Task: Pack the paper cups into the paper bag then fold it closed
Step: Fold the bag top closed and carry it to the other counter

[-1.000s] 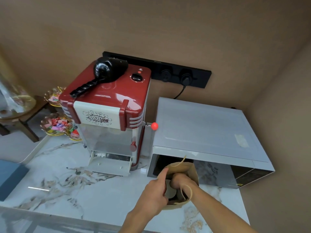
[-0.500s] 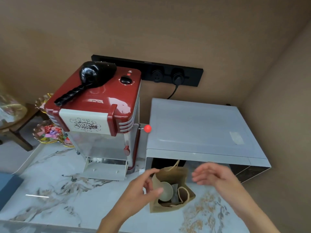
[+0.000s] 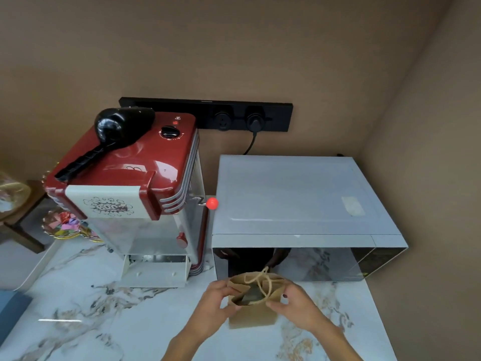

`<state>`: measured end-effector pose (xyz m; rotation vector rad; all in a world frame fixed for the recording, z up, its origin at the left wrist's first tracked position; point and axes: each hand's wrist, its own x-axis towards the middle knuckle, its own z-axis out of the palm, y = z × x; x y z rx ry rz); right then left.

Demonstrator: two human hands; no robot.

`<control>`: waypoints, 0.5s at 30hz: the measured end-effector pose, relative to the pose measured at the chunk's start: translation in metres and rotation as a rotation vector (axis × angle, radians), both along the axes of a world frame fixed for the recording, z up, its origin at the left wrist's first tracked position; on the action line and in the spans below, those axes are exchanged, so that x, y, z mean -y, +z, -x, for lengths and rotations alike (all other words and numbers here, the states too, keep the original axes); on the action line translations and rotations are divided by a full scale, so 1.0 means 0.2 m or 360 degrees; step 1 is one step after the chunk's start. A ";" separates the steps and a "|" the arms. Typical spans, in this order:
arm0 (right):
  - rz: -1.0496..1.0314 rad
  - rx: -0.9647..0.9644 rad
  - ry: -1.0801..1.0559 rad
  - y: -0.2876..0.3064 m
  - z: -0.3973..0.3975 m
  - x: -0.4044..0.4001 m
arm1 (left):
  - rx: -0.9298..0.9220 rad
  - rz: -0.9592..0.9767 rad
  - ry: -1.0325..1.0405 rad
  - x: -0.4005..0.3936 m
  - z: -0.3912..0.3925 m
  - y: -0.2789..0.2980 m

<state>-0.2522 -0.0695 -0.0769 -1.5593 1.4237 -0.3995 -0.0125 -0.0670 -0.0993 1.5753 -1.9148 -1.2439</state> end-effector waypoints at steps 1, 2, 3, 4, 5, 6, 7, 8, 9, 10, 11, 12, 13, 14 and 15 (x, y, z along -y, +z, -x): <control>0.0037 -0.0038 -0.0031 -0.01 -0.01 0.00 | 0.0014 0.0017 0.0064 0.01 0.00 -0.01; 0.0056 -0.0056 -0.0048 -0.01 -0.02 0.00 | -0.0013 0.0007 0.0148 0.01 0.00 -0.01; 0.0075 -0.0067 -0.0057 -0.02 -0.03 -0.01 | -0.0068 -0.0010 0.0243 0.01 0.01 -0.02; 0.0091 -0.0066 -0.0097 -0.03 -0.02 -0.01 | -0.0129 -0.0022 0.0339 0.00 0.01 -0.01; 0.0070 -0.0053 -0.0182 -0.04 -0.02 -0.02 | -0.0186 -0.0034 0.0433 -0.01 0.01 -0.01; 0.0026 -0.0012 -0.0298 -0.04 -0.02 -0.03 | -0.0245 -0.0048 0.0523 -0.01 0.01 -0.01; -0.0023 0.0068 -0.0438 -0.04 -0.01 -0.04 | -0.0314 -0.0060 0.0598 -0.02 0.00 -0.02; -0.0072 0.0169 -0.0576 -0.05 -0.01 -0.04 | -0.0379 -0.0058 0.0653 -0.03 0.00 -0.02; -0.0101 0.0280 -0.0672 -0.05 0.00 -0.05 | -0.0421 -0.0045 0.0687 -0.04 0.00 -0.02; -0.0107 0.0378 -0.0744 -0.05 0.00 -0.06 | -0.0442 -0.0017 0.0692 -0.05 0.00 -0.02; -0.0112 0.0456 -0.0791 -0.05 0.00 -0.07 | -0.0452 0.0023 0.0668 -0.05 0.01 -0.01; -0.0100 0.0550 -0.0825 -0.05 0.01 -0.07 | -0.0458 0.0068 0.0626 -0.05 0.01 -0.01; -0.0078 0.0605 -0.0825 -0.06 0.01 -0.08 | -0.0463 0.0113 0.0575 -0.05 0.01 -0.01; -0.0042 0.0642 -0.0800 -0.07 0.02 -0.09 | -0.0469 0.0154 0.0523 -0.05 0.02 0.00; 0.0000 0.0631 -0.0743 -0.08 0.02 -0.09 | -0.0476 0.0174 0.0469 -0.05 0.01 0.00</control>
